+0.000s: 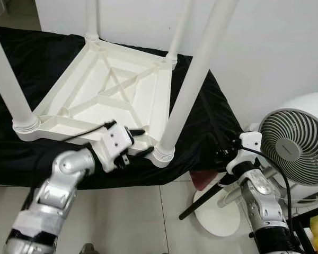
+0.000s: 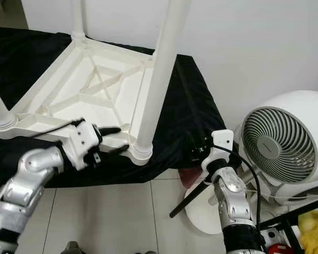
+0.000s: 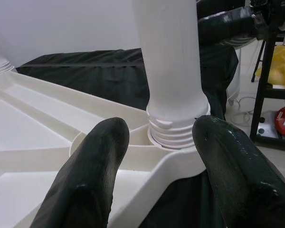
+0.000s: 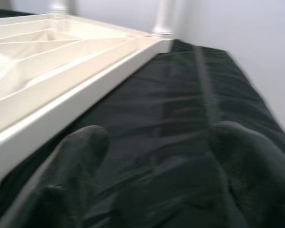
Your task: Building children table
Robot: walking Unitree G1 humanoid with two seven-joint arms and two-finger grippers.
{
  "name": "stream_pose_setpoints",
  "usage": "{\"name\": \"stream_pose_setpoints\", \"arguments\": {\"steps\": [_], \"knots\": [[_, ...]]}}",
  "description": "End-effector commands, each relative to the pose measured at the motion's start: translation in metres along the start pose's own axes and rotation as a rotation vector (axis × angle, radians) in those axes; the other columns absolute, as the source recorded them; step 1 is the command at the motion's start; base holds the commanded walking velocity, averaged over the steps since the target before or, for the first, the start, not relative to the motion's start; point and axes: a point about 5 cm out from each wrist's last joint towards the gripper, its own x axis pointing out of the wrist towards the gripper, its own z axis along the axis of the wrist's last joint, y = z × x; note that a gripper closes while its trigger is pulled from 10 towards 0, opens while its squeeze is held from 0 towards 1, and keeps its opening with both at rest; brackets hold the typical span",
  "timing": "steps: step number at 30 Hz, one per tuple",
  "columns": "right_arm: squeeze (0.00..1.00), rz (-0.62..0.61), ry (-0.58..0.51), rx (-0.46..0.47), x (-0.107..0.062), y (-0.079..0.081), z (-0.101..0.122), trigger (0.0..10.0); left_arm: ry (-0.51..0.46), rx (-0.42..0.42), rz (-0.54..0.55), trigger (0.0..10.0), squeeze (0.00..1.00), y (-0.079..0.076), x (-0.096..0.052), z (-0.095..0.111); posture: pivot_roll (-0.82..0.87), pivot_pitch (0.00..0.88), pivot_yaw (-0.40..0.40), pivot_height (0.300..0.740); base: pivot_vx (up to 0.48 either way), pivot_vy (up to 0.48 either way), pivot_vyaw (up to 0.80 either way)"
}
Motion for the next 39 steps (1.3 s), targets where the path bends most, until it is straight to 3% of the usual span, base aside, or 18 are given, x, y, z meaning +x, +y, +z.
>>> {"name": "stream_pose_setpoints", "arguments": {"steps": [1,3,4,5,6,8,12,13,14,18,23,32,37,38,39], "knots": [[1.0,0.079,0.024,0.007,-0.005,0.003,-0.003,10.0,-0.033,-0.013,0.26,10.0,0.0,0.01,-0.004,0.004,0.04,0.043,-0.169,0.74,0.0,0.0,0.0],[1.0,0.109,0.028,0.007,-0.006,0.005,-0.004,10.0,-0.04,-0.022,0.268,10.0,0.0,0.009,-0.005,0.004,0.04,0.043,-0.169,0.74,0.0,0.0,0.0],[1.0,0.141,0.031,-0.008,-0.005,0.006,-0.003,10.0,-0.031,-0.037,0.278,10.0,0.17,0.008,-0.007,0.003,0.04,0.039,-0.171,0.74,0.0,0.0,0.0],[1.0,0.141,0.031,-0.008,-0.005,0.006,-0.003,10.0,-0.031,-0.037,0.278,10.0,0.17,0.008,-0.007,0.003,0.04,0.039,-0.171,0.74,0.0,0.0,0.0],[1.0,0.19,0.039,-0.005,-0.005,0.008,-0.003,10.0,-0.035,-0.067,0.281,10.0,1.0,0.007,-0.008,0.002,0.04,0.029,-0.172,0.74,0.0,0.0,0.0],[1.0,0.279,0.053,-0.001,-0.003,0.012,-0.001,10.0,-0.037,-0.106,0.274,10.0,1.0,0.004,-0.008,0.001,0.05,0.021,-0.176,0.74,0.0,0.0,0.0],[1.0,0.363,0.069,-0.002,0.0,0.014,0.001,10.0,-0.022,-0.103,0.281,10.0,1.0,0.002,-0.008,0.002,0.05,0.009,-0.175,0.74,0.0,0.0,0.0],[0.0,0.432,0.086,-0.006,0.001,0.018,0.002,10.0,-0.004,-0.111,0.291,10.0,0.35,0.003,-0.007,0.002,0.05,0.004,-0.172,0.74,0.0,0.0,0.0],[0.0,0.49,0.098,-0.006,0.002,0.022,0.002,10.0,0.003,-0.112,0.294,10.0,0.0,0.005,-0.007,0.002,0.05,0.001,-0.169,0.74,0.0,0.0,0.0],[0.0,0.599,0.107,-0.036,0.008,0.03,0.005,10.0,0.011,-0.096,0.28,10.0,0.0,0.007,-0.007,0.006,0.05,0.001,-0.165,0.74,0.0,0.0,0.0],[0.0,0.642,0.101,-0.025,0.02,0.035,0.007,10.0,0.01,-0.113,0.308,10.0,0.0,0.012,-0.009,0.009,0.07,0.0,-0.17,0.74,0.0,0.0,0.0],[0.0,0.632,0.085,-0.004,0.036,0.044,0.003,10.0,0.016,-0.145,0.317,10.0,0.0,0.01,-0.007,0.01,0.08,0.002,-0.182,0.74,0.0,0.0,0.0],[0.0,0.619,0.084,0.044,0.045,0.059,-0.005,10.0,0.004,-0.179,0.316,10.0,0.0,0.007,-0.002,0.008,0.07,0.006,-0.197,0.74,0.0,0.0,0.0],[0.0,0.612,0.085,0.097,0.049,0.072,-0.011,10.0,0.006,-0.174,0.329,10.0,0.0,0.005,0.001,0.007,0.07,0.01,-0.203,0.74,0.0,0.0,0.0],[0.0,0.612,0.085,0.097,0.049,0.072,-0.011,10.0,0.006,-0.174,0.329,10.0,0.0,0.005,0.001,0.007,0.07,0.01,-0.203,0.74,0.0,0.0,0.0]]}}
